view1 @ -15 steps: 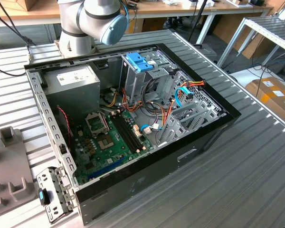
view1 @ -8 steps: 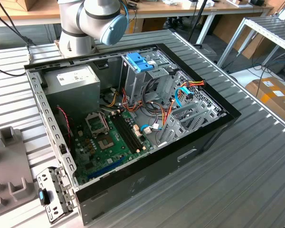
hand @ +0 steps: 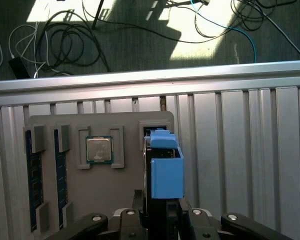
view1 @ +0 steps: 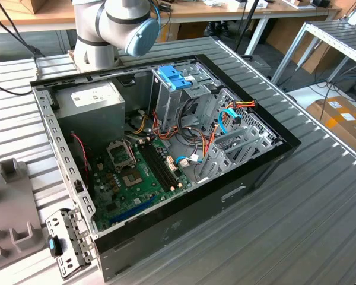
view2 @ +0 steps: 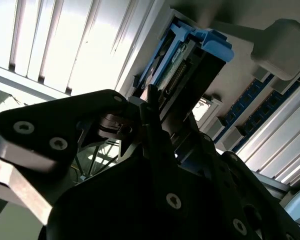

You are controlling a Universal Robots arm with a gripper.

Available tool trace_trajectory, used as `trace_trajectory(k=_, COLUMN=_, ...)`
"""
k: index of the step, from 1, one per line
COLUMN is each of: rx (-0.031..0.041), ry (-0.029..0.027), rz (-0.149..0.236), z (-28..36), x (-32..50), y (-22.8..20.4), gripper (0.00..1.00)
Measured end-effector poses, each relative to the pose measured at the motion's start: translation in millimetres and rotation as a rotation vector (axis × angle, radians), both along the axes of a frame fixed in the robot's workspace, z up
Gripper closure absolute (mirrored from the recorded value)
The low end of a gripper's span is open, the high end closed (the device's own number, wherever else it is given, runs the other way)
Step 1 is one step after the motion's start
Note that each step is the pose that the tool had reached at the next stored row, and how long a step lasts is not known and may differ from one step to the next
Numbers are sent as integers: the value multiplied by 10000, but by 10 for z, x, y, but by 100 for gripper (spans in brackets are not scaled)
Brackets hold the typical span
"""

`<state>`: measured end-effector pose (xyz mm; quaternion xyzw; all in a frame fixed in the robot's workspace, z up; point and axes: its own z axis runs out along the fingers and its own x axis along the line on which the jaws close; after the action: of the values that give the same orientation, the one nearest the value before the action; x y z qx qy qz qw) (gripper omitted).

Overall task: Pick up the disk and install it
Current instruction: 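Pick up the disk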

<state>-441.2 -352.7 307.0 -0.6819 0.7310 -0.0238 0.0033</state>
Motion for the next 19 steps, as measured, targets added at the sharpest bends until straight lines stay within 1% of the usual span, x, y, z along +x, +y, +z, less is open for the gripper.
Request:
trace_trajectory(k=9, rx=4, ry=-1, rz=0, z=1, x=0, y=0, gripper=65)
trace_trajectory(k=13, rx=-3, ry=0, rz=1, z=56, x=0, y=0, gripper=65)
trace_trajectory(k=19, rx=-3, ry=0, rz=0, z=57, x=0, y=0, gripper=65)
